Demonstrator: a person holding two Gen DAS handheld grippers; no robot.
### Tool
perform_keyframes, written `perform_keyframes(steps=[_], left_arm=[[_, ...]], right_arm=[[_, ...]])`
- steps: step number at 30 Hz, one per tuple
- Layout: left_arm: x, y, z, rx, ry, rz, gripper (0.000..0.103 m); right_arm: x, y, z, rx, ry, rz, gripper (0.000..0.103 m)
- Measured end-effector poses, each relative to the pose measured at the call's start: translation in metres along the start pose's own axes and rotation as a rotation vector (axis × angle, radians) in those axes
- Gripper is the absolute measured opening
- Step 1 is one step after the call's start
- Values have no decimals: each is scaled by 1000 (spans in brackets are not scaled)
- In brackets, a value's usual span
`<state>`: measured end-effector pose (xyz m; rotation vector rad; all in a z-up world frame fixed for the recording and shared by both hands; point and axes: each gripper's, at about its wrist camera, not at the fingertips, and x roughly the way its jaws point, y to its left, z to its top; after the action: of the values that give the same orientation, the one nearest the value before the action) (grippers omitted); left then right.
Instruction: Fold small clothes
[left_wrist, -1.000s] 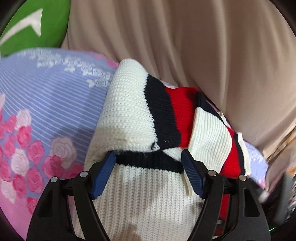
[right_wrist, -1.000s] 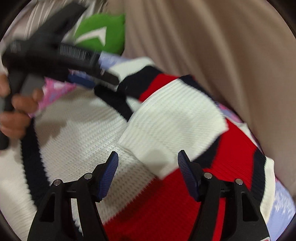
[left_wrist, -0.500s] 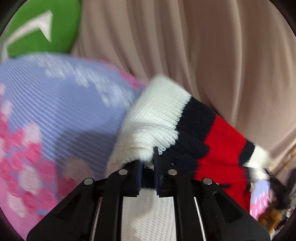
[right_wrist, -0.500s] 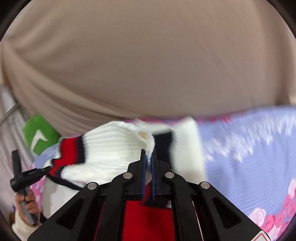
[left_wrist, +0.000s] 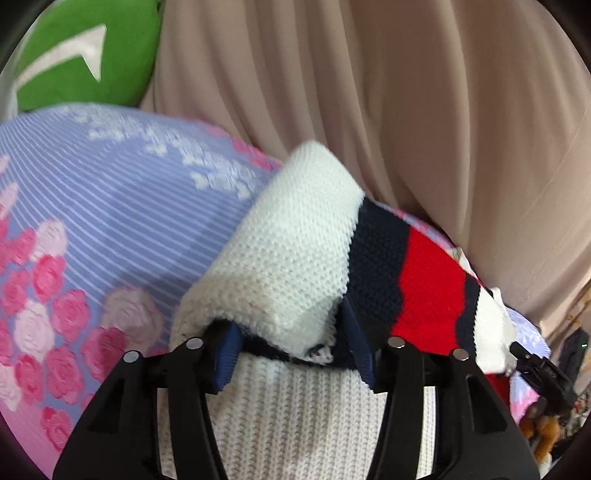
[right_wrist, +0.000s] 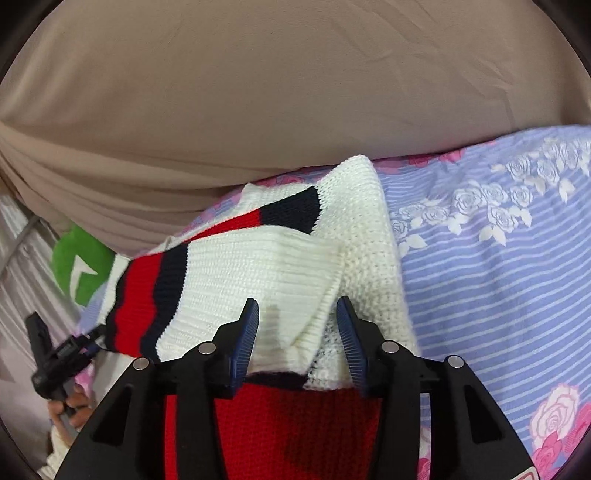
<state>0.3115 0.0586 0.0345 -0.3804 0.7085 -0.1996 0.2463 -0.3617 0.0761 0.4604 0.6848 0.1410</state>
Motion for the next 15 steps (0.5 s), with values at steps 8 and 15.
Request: perform_keyframes(steps=[8, 15], left_arm=[[0, 2, 3, 10, 21, 92, 11], [11, -19, -7, 72, 24, 138, 10]], right_arm=[[-24, -5, 9, -14, -83, -102, 5], [-40, -11, 13, 10, -118, -61, 5]])
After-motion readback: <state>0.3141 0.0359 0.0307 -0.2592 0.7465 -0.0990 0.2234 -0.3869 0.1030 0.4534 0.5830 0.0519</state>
